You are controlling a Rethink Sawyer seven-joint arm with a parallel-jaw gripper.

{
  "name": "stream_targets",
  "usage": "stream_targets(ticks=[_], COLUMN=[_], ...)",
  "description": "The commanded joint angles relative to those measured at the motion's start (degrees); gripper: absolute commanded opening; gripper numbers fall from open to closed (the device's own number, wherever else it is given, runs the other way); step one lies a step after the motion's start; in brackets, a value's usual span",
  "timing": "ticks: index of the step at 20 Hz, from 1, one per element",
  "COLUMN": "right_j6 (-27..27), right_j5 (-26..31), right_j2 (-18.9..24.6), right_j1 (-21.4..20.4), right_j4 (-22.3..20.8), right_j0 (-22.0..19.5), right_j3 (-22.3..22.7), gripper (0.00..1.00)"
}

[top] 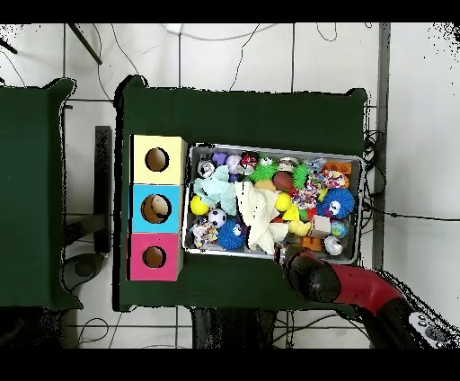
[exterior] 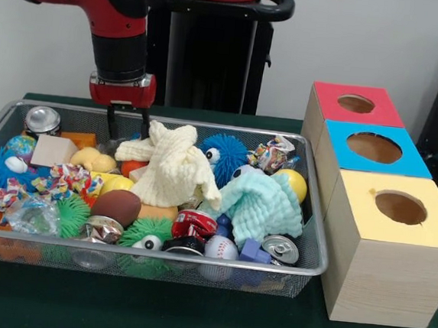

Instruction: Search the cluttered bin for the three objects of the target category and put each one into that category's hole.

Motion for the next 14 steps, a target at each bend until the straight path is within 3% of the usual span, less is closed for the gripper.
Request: stream_targets(ticks=[1,14], right_j6=[-0.93,-2.49], right_j5=[1.69,4.06], right_j2=[4.27,5.75], right_j1=[2.88,3.40], right_j4=[-2.49,-1.82], right_j0=[-1.02,-1.75], right_j3=[-5.95,-7.88], gripper=[1.00,1.00])
